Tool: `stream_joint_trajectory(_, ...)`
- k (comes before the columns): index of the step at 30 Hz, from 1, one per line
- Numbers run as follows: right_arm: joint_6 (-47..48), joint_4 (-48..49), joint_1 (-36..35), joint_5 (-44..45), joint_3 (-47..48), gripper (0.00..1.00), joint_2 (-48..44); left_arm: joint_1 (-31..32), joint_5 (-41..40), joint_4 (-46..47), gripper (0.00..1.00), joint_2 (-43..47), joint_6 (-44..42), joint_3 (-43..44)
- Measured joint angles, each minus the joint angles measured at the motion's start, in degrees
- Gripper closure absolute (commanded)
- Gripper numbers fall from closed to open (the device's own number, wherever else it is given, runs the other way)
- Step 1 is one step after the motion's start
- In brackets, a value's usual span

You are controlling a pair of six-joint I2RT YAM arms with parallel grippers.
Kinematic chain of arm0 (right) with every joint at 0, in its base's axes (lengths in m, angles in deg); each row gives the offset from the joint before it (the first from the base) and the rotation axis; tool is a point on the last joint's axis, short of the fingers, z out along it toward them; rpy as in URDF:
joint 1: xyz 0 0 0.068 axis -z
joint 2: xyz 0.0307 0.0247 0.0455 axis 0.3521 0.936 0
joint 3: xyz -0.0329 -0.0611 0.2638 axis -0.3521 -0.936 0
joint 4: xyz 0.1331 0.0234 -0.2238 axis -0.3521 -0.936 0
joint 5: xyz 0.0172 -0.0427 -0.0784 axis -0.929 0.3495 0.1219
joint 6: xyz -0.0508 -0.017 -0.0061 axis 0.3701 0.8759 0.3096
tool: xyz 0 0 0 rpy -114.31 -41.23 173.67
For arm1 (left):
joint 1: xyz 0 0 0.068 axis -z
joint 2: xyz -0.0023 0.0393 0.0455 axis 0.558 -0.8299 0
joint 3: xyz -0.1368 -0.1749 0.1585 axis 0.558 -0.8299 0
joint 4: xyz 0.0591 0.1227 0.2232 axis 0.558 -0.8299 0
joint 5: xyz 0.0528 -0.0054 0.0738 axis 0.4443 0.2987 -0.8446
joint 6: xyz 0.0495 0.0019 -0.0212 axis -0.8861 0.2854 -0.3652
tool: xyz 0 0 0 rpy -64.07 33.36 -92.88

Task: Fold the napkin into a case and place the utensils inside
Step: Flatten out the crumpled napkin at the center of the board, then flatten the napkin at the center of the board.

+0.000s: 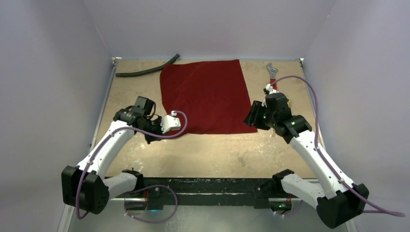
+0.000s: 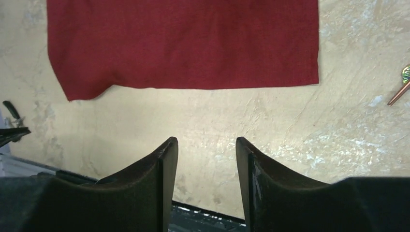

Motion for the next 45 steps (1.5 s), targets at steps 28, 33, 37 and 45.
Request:
stream_joint_trajectory(28, -1.09, 28.09, -0.48, 13.81, -1.77, 0.88, 35.95, 2.08, -11.02, 35.36, 0.73, -26.56, 17.11, -1.20)
stream_joint_trajectory(33, -3.26, 31.91, -0.55, 14.27, -6.32, 0.91, 34.95, 2.21, -13.53, 39.93, 0.73, -24.55, 13.94, -4.26)
stream_joint_trajectory(37, -4.55, 32.11, -0.74, 14.21, -7.91, 0.92, 33.59, 2.38, -14.25, 41.13, 0.74, -22.47, 10.49, -6.69)
stream_joint_trajectory(45, -10.82, 29.14, -9.11, 12.85, -15.61, 0.94, 25.03, 2.34, -15.50, 35.08, 0.74, -16.46, 3.61, -10.88)
